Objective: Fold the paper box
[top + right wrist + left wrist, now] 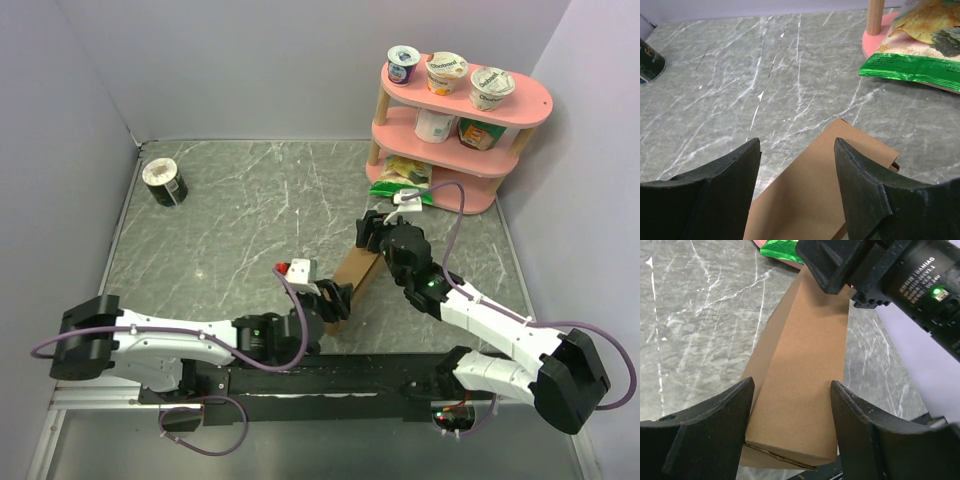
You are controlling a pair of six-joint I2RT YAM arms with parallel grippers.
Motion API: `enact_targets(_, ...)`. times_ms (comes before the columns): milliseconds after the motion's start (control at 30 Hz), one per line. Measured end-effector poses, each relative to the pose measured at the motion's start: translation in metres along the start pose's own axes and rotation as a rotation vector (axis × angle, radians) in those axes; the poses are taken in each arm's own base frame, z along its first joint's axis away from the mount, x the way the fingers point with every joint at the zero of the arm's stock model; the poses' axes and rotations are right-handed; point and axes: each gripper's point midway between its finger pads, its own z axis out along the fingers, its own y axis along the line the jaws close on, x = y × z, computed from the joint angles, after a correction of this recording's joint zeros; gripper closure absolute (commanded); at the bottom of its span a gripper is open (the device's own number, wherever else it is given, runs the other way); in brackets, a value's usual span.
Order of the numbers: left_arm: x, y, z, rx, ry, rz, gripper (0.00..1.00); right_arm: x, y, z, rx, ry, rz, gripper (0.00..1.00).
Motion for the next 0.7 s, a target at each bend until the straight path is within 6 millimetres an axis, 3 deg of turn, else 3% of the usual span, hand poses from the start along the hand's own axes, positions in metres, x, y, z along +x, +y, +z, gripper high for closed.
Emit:
enact_targets(100,0.006,-0.008,0.000,-0.029,-0.023,0.001,0.31,-0.001,0.000,-0.001,0.000,-0.004,0.004,0.32)
enact_targets(233,0.011,-0.012,0.000,-0.033,-0.022,-0.006,0.21,-0.001,-0.001,-0.001,0.003,-0.004,0.005,0.29)
enact_targets(333,0.020,-0.008,0.000,-0.032,-0.003,-0.011,0.17,-0.001,-0.001,-0.003,-0.002,0.003,0.002,0.25)
enact_targets(700,0.007,0.002,-0.018,0.075,0.089,0.081,0.11,-0.004,0.002,-0.027,-0.055,0.179,-0.135,0.17)
